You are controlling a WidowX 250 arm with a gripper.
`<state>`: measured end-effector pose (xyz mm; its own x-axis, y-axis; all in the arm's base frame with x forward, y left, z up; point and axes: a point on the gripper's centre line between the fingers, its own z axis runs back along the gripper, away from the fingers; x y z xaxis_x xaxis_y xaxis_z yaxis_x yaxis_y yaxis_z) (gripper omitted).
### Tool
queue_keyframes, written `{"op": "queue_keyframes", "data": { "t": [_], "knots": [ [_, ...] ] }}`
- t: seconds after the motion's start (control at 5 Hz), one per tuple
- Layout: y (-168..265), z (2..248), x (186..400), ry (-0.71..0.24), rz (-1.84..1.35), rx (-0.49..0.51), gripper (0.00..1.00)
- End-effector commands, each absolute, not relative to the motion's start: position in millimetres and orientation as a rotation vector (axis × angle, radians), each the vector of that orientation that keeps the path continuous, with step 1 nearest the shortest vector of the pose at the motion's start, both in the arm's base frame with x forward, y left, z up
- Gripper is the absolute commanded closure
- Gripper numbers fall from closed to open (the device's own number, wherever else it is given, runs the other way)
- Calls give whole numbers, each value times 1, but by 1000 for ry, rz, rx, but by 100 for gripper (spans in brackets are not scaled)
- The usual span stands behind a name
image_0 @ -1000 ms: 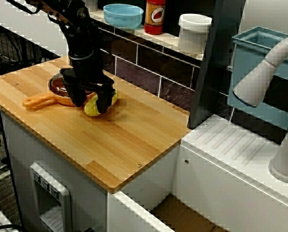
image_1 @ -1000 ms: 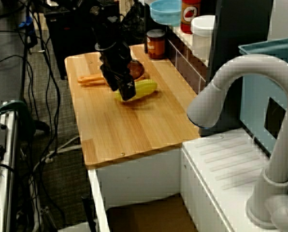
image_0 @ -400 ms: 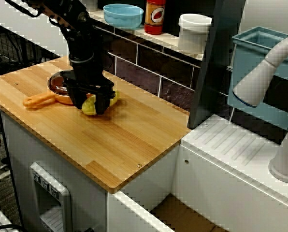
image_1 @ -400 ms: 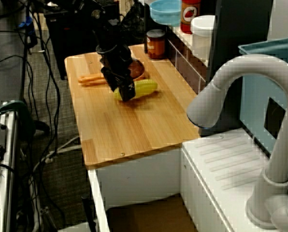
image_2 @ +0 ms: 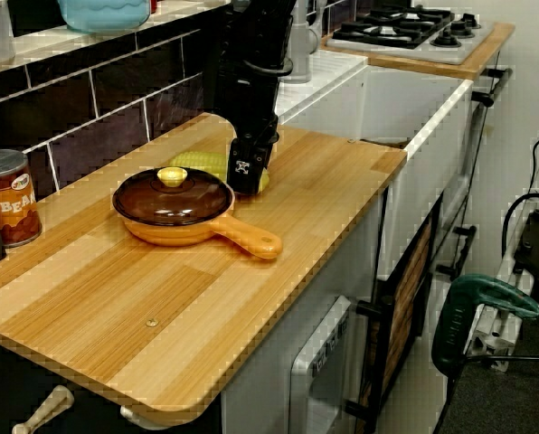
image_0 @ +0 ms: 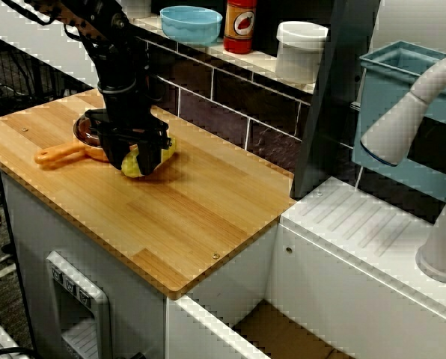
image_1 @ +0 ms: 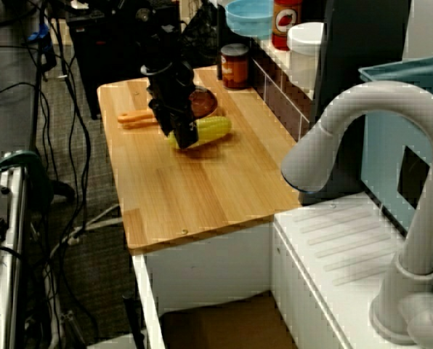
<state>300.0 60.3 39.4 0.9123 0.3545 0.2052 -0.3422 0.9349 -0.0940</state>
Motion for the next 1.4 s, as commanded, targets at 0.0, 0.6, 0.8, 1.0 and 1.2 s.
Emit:
{"op": "queue_keyframes", "data": {
  "t": [0.0, 0.6, 0.8, 1.0, 1.2],
  "knots": [
    [82, 86, 293, -283, 313, -138, 100],
    [105, 121, 284, -288, 270, -247, 100],
    [105, 129, 282, -285, 222, -270, 100],
    [106, 140, 277, -298, 177, -268, 100],
    [106, 154, 271, -310, 132, -272, 100]
  ]
}}
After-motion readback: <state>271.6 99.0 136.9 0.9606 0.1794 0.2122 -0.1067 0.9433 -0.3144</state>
